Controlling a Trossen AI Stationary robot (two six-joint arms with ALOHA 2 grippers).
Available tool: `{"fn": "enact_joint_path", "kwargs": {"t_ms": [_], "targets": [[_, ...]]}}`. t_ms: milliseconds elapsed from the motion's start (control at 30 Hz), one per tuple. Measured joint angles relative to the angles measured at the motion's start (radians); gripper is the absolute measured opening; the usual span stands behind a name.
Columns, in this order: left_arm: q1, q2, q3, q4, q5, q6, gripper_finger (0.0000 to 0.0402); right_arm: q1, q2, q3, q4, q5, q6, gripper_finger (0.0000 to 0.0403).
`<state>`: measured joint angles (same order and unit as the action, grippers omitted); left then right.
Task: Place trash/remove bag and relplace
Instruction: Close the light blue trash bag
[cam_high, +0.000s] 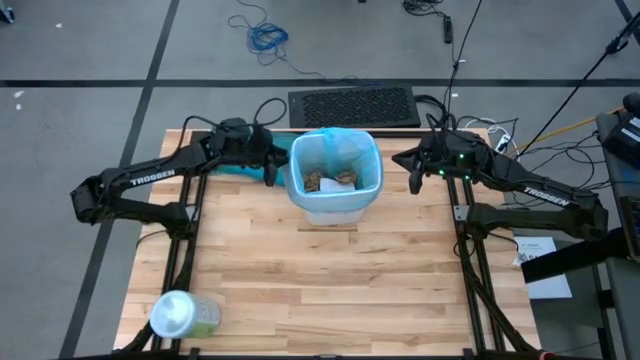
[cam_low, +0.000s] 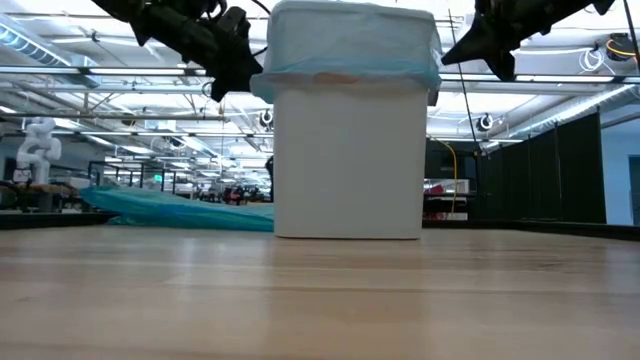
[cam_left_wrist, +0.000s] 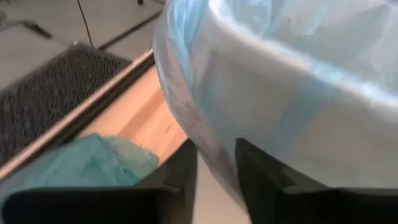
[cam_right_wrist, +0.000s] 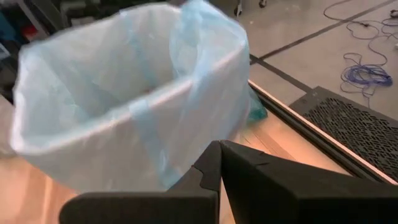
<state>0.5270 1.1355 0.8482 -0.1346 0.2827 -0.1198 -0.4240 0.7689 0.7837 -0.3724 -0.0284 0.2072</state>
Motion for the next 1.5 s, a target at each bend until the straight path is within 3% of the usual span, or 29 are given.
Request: {"fn": "enact_joint_path", "kwargs": {"t_ms": [100, 167, 600, 867, 1067, 1267, 1500], "targets": [[0.000, -0.002, 0.009, 0.006, -0.001, 0.030, 0.0025, 0.000, 0.000, 0.000, 0.013, 0.000, 0.037, 0.0000], [0.000, -0.009, 0.034, 0.007, -0.002, 0.050, 0.0009, -0.002, 0.000, 0.000, 0.015, 0.000, 0.057, 0.0000], [-0.098, -0.037, 0.311, -0.233, -0.215, 0.222, 0.0001, -0.016, 0.001, 0.000, 0.060, 0.004, 0.090, 0.0003], [-0.195, -0.037, 0.389, -0.275, -0.289, 0.287, 0.0001, -0.016, 0.035, 0.000, 0.214, -0.004, -0.192, 0.0047], [-0.238, -0.010, 0.390, -0.277, -0.293, 0.286, 0.0000, -0.015, 0.146, 0.011, 0.368, -0.131, -0.295, 0.0086], [-0.284, -0.006, 0.399, -0.282, -0.337, 0.291, 0.0000, -0.069, 0.231, 0.038, 0.384, 0.015, -0.174, 0.0112], [-0.336, -0.006, 0.446, -0.325, -0.347, 0.287, 0.0000, -0.174, 0.241, 0.040, 0.343, 0.095, -0.016, 0.0144]]}}
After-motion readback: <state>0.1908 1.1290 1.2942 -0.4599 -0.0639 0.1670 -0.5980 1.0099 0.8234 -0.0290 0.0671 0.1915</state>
